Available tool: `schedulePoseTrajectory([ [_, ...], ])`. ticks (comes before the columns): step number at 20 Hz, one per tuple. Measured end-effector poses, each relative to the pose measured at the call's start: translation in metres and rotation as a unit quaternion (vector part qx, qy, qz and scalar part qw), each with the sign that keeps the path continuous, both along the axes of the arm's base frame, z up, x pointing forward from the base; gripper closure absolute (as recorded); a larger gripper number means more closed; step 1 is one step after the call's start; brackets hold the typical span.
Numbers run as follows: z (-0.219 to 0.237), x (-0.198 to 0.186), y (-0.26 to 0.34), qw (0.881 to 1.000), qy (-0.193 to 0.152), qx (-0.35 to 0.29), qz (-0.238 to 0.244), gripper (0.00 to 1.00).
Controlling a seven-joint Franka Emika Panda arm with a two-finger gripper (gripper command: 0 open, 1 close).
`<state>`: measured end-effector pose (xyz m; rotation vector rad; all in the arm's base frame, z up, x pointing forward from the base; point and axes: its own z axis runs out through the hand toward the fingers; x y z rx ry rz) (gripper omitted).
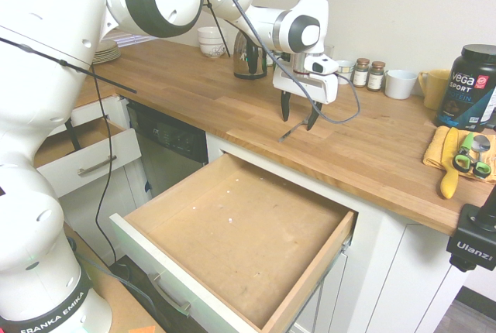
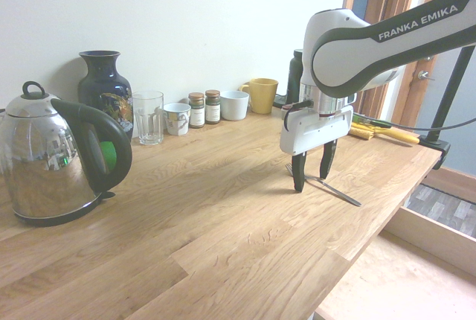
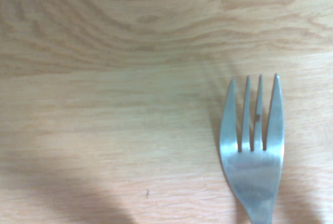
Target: Put fork in the drawer
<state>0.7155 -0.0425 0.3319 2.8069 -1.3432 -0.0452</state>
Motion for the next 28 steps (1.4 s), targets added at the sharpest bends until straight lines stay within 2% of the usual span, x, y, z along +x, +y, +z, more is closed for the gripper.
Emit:
schedulePoseTrajectory([
  [28, 0.0009, -0.0027, 0.0053, 1.000, -0.005, 0.000, -0.002, 1.00],
])
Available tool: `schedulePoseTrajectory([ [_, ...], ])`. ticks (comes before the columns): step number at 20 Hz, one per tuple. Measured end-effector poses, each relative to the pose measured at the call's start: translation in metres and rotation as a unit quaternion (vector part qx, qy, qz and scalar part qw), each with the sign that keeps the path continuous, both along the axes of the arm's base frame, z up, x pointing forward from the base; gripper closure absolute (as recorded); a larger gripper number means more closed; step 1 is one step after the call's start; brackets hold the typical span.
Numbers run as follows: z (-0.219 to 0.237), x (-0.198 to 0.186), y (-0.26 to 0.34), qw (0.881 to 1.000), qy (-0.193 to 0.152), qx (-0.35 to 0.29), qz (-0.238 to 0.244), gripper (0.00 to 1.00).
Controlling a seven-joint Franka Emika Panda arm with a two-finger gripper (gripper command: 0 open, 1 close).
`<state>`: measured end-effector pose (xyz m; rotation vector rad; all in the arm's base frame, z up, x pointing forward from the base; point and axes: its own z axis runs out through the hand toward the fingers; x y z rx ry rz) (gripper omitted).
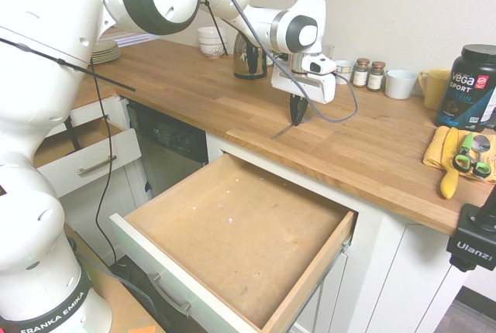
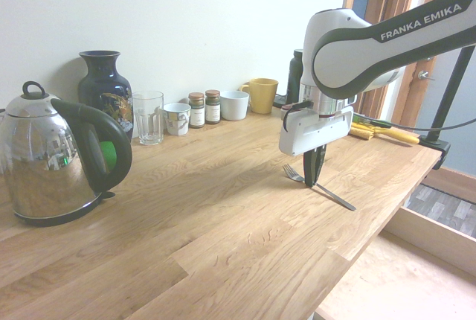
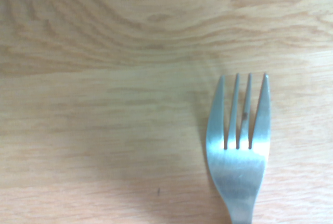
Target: Put fork in the drawer
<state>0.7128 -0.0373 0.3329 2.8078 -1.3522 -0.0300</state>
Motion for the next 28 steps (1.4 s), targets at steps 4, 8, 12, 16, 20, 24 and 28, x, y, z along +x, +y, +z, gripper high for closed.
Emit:
schedulePoseTrajectory([
  [4, 0.008, 0.000, 0.000, 1.000, -0.006, 0.000, -0.002, 1.00],
  [8, 0.024, 0.000, 0.000, 1.000, -0.017, 0.000, -0.004, 1.00],
  [12, 0.046, -0.002, 0.000, 1.000, -0.031, 0.000, -0.004, 1.00],
  [16, 0.061, -0.024, 0.003, 0.999, -0.033, 0.003, -0.003, 1.00],
  [20, 0.066, -0.061, 0.004, 0.999, -0.035, 0.006, -0.004, 1.00],
  [24, 0.056, -0.102, 0.004, 0.999, -0.035, 0.010, -0.006, 1.00],
  [28, 0.033, -0.148, 0.005, 0.999, -0.031, 0.012, -0.008, 1.00],
])
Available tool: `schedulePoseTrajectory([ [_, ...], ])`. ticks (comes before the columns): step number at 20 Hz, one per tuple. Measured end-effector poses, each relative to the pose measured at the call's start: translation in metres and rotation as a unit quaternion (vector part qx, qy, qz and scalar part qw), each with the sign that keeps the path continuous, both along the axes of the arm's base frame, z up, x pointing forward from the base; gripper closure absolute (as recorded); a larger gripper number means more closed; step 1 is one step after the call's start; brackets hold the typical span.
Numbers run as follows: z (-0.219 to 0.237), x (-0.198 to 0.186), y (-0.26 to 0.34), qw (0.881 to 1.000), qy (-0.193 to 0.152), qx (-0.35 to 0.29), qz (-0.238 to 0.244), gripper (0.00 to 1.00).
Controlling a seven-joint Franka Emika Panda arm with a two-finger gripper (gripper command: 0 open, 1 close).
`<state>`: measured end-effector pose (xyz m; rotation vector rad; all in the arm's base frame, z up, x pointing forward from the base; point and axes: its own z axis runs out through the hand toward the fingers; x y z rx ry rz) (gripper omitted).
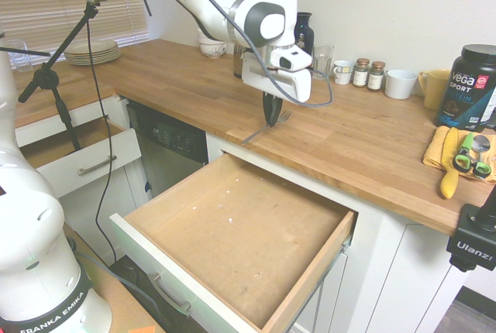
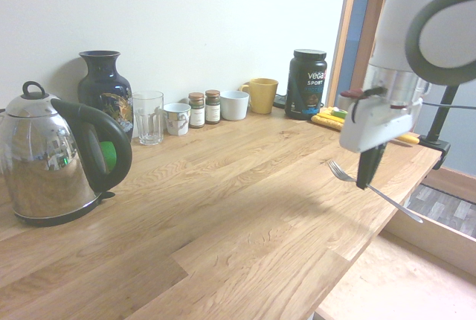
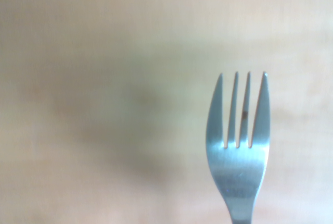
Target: Put fork in the drawer
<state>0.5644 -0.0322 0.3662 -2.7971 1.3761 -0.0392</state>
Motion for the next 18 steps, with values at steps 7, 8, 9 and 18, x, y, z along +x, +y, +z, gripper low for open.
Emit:
schedulePoseTrajectory([
  [7, -0.058, -0.099, 0.016, 1.000, 0.017, 0.001, -0.001, 1.00],
  [8, -0.069, -0.116, 0.020, 1.000, 0.020, 0.001, 0.000, 1.00],
  [9, -0.080, -0.131, 0.022, 1.000, 0.023, 0.000, 0.000, 1.00],
  [18, -0.123, -0.153, 0.021, 1.000, 0.010, -0.006, 0.010, 1.00],
])
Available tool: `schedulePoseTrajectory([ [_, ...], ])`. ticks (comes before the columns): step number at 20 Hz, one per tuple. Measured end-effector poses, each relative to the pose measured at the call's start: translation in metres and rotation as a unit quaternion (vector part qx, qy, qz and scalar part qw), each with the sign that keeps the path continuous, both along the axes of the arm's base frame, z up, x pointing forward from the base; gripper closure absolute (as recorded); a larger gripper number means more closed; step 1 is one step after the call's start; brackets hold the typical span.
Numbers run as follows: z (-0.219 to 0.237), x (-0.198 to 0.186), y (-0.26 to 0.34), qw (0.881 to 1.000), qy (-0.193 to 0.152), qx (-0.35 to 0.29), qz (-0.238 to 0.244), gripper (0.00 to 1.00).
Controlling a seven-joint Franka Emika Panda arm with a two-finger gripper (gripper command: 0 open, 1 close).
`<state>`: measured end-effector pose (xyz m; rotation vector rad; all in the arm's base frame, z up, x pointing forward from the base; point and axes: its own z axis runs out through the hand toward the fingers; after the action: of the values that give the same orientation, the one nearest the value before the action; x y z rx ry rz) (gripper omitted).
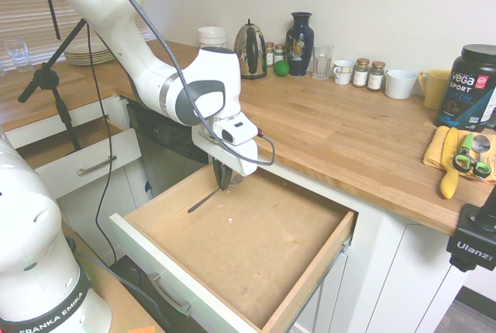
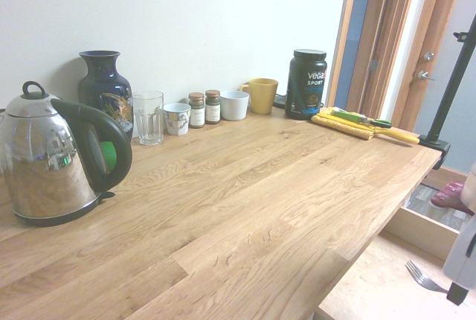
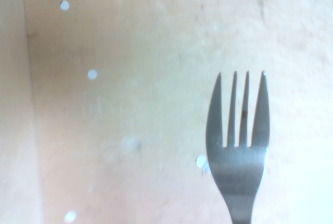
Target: Put fork in the drawer
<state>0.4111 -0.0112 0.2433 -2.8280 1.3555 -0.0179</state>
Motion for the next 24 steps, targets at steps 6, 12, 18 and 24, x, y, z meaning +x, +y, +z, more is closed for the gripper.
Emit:
schedulePoseTrajectory([
  [6, -0.058, 0.017, -0.012, 1.000, -0.011, -0.010, 0.013, 1.00],
  [12, -0.101, 0.027, -0.019, 1.000, -0.003, -0.016, 0.022, 1.00],
  [18, -0.119, 0.024, -0.011, 1.000, 0.002, -0.013, 0.015, 0.00],
  [24, -0.119, 0.023, -0.012, 1.000, -0.002, -0.010, 0.009, 0.00],
])
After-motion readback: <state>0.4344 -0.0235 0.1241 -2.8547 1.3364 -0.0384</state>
